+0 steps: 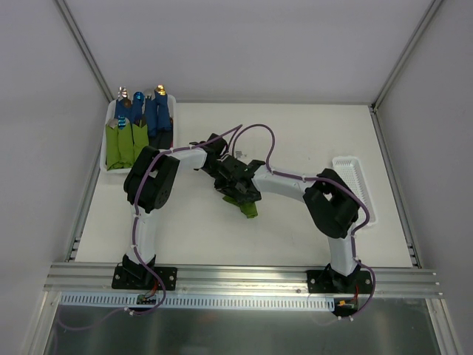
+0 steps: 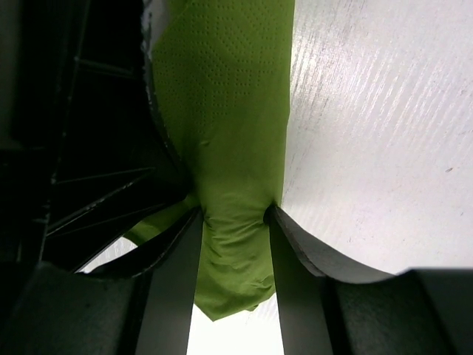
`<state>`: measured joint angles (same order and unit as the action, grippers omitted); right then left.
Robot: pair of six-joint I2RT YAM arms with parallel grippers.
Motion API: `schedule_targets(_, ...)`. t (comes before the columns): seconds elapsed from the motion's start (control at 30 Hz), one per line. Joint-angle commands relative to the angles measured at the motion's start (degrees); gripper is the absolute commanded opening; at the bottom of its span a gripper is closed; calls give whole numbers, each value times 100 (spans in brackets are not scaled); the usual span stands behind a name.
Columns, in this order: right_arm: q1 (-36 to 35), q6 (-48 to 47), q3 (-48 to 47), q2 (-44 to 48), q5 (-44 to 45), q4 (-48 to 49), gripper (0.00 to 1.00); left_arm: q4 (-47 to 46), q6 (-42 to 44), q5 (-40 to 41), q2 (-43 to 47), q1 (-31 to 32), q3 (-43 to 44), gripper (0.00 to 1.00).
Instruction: Place the utensils on the paper napkin and roll it up
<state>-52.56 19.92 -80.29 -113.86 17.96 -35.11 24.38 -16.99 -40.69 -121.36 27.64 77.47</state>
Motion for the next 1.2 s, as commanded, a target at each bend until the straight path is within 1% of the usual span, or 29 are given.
schedule_targets(0.0, 61, -50, 268, -373, -327, 75, 45, 234, 258, 896, -72, -65, -224, 5)
schedule_targets(0.03, 87, -41, 312, -373, -389, 75, 44, 225, 275, 870, -72, -66, -232, 5)
schedule_targets(0.13, 175, 11, 417, -400, -485, 119, 37, 225, 267, 817, -11, -57, -259, 5)
schedule_targets(0.27, 316, 90, 619, -435, -723, 311, 24, 216, 284, 773, 121, -57, -312, 5)
schedule_targets(0.43, 377, 64, 725, -470, -899, 400, 15, 207, 302, 738, 410, -57, -452, 7)
schedule_targets(0.47, 386, 64, 752, -470, -925, 452, 11, 207, 311, 738, 464, -57, -470, 8)
schedule_targets(0.63, 492, 108, 1155, -312, -1276, 900, 1, 190, 390, 808, 824, -57, -663, 10)
schedule_targets(0.8, 615, 152, 1586, -119, -1733, 1620, 0, 128, 522, 817, 965, -57, -830, 11)
schedule_targets(0.83, 676, 170, 1743, -32, -2039, 1752, 0, 128, 530, 817, 939, -48, -821, 11)
schedule_targets(0.87, 702, 196, 1832, 4, -2163, 2058, 0, 120, 548, 817, 921, -48, -813, 11)
schedule_targets(1.17, 755, 301, 2263, 180, -2955, 3035, 0, 75, 408, 843, 675, 31, -497, 12)
